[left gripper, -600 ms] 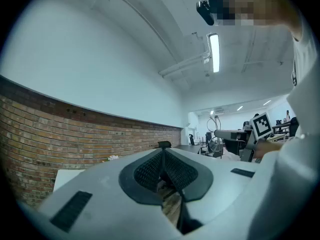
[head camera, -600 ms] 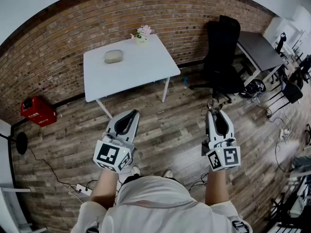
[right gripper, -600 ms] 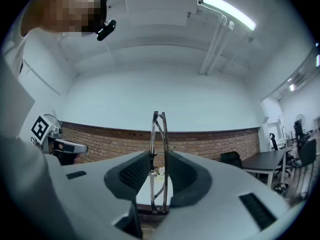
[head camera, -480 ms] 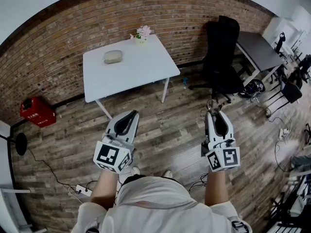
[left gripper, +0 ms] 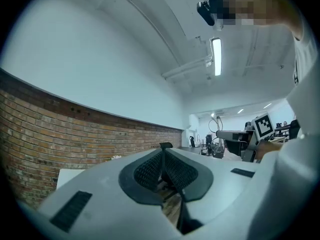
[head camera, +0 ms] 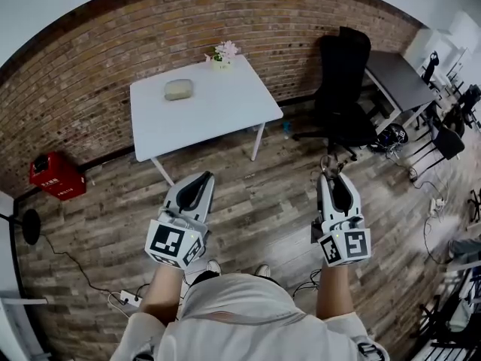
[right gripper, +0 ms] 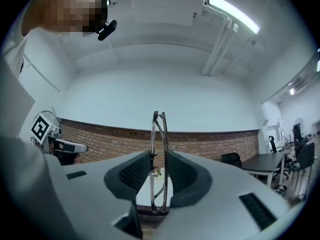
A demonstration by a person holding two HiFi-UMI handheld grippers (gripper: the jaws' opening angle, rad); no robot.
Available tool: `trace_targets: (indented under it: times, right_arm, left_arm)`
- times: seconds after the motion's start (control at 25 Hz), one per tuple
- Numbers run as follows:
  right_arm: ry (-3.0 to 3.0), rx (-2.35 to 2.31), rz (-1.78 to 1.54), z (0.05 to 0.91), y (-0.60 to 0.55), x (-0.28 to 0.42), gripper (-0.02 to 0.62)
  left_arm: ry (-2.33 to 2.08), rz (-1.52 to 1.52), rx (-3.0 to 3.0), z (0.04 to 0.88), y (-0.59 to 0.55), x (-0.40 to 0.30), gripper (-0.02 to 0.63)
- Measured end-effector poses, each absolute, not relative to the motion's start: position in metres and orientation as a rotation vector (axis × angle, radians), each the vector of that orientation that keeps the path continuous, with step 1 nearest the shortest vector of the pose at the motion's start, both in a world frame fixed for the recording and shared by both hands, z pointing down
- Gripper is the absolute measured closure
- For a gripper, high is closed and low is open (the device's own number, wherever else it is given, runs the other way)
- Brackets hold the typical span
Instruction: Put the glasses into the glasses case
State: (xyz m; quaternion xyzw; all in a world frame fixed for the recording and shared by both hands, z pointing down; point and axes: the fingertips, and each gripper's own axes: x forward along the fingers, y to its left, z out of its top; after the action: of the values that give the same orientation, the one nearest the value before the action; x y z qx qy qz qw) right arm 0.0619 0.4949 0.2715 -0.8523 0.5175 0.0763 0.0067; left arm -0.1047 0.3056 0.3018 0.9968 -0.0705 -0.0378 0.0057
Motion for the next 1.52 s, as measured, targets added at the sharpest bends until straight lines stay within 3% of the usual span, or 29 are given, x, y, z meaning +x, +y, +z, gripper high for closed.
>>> trace_targets:
  times: [0.72, 1.08, 1.52]
  right_arm:
    - [1.597, -2.716, 0.278, 0.275, 0.395, 0.036, 0.433]
    - [1.705, -2.625, 0.235, 0.285, 0.314, 0.112, 0.431]
    - [1.838, -2.507, 0.19, 0.281, 0.243, 0.264, 0.431]
  left_arm:
    - [-0.16, -0.121, 3.082, 0.323, 0.202, -0.124, 0.578]
    - [-0.301, -0.081, 3.087, 0.325, 0.138, -0.068, 0.578]
    - [-0.478, -0.026, 3.106, 0.308, 0.088, 0.064, 0.578]
